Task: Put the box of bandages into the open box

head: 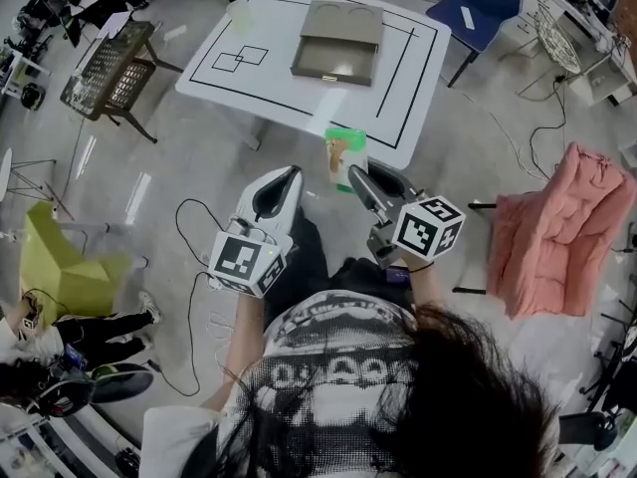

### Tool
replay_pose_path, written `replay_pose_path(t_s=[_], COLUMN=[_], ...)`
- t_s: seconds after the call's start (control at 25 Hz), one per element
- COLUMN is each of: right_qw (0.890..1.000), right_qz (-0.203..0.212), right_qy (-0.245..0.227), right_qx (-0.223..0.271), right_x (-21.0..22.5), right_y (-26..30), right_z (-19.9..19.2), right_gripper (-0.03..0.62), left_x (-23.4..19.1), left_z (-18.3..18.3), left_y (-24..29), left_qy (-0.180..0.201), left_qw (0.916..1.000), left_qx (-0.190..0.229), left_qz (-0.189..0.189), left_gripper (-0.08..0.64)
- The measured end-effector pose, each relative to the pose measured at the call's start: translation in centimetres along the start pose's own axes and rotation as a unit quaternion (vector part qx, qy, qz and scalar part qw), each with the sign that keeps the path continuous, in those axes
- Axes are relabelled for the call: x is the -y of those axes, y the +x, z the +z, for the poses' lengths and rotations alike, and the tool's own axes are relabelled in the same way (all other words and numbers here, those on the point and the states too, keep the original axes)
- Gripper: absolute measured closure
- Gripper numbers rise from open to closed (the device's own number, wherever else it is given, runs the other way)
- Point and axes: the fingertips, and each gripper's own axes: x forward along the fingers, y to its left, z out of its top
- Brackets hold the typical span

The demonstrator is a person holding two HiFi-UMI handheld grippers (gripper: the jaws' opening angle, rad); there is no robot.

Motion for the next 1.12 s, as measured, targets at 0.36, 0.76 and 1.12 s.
replay_pose_path(t_s=[0.36,0.76,1.12], right_qw=[0.999,0.997,0.995], right_qz=[-0.039,-0.076,-0.099], right_qy=[0.004,0.012,0.027], right_qx=[-0.009,-0.011,0.01], right_x=[1.6,1.8,1.5], right_y=[9.8,20.9,26.4], right_z=[1.0,2.0,3.0], right_gripper=[0.492,0.492,0.492], left_x=[-10.3,-21.5,-27.4], left_z=[-0.6,0.3,0.8], left_y=[3.9,6.7,7.6], left_qy=[-0.015,-0.029,-0.027], left_qw=[0.9993,0.9966,0.994], left_qx=[-0.006,0.0,0.002], left_qz=[-0.034,-0.077,-0.106], left_gripper=[0.56,0.56,0.56])
